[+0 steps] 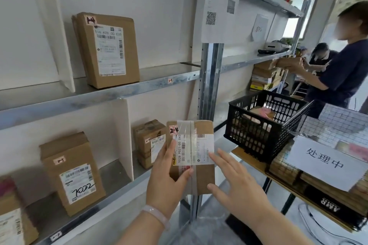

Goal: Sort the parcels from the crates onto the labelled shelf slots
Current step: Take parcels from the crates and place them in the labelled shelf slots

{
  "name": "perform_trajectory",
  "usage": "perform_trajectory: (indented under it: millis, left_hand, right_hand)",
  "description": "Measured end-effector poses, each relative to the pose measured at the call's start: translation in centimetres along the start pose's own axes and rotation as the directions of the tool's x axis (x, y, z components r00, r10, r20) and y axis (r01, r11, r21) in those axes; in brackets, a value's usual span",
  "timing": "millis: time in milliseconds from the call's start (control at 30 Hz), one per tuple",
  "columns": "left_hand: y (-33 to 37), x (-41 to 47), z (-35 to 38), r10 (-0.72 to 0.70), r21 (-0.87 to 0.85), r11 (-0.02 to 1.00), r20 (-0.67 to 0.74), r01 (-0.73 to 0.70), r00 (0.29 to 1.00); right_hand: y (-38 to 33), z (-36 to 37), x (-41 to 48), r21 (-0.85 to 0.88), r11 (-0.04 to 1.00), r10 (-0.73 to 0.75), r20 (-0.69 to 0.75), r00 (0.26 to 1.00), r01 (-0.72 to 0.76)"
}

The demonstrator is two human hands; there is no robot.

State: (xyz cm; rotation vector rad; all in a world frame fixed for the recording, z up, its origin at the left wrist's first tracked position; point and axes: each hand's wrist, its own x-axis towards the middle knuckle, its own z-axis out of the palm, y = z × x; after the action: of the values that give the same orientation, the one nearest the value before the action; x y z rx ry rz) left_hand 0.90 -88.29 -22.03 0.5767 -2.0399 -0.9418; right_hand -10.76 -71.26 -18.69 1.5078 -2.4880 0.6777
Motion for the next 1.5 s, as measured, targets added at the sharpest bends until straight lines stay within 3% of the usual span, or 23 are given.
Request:
perform_trajectory:
  millis: [233,467,733,1033,1300,1500]
  left_hand:
    - [-4.3,7.7,4.8,0.027,0.010,1.000,0.056,-0.028,0.998]
    - [-7.1,12.0,9.5,-0.008,0.062,0.998,0.019,0.007,1.000]
    - [-10.9,16.1,14.4,-0.116,0.127,0.983,-0.140,0.134,0.983]
    - [-15.6,20.2,19.0,-0.109,0.273,0.943,-0.286,0.190,0.952]
    - [-20.9,21.9,21.4,-0.153,0.262,0.933,-0.328,0.245,0.932]
    - [-22.0,21.5,22.7,-0.261,0.139,0.927,-0.431,0.349,0.864]
  right_hand:
    - [4.8,2.4,7.1,-0.014,1.000,0.012,0.065,0.998,-0.011]
    - [10.0,5.4,11.4,0.064,0.998,0.007,0.129,0.992,-0.015]
    - [16.1,10.5,18.5,0.176,0.971,-0.191,0.165,0.968,0.162]
    - [20.9,17.2,24.8,0.266,0.932,-0.307,0.211,0.928,0.247]
    - [24.0,21.7,26.7,0.295,0.918,-0.332,0.211,0.919,0.263]
    - [24.9,23.8,26.3,0.276,0.928,-0.316,0.226,0.922,0.250]
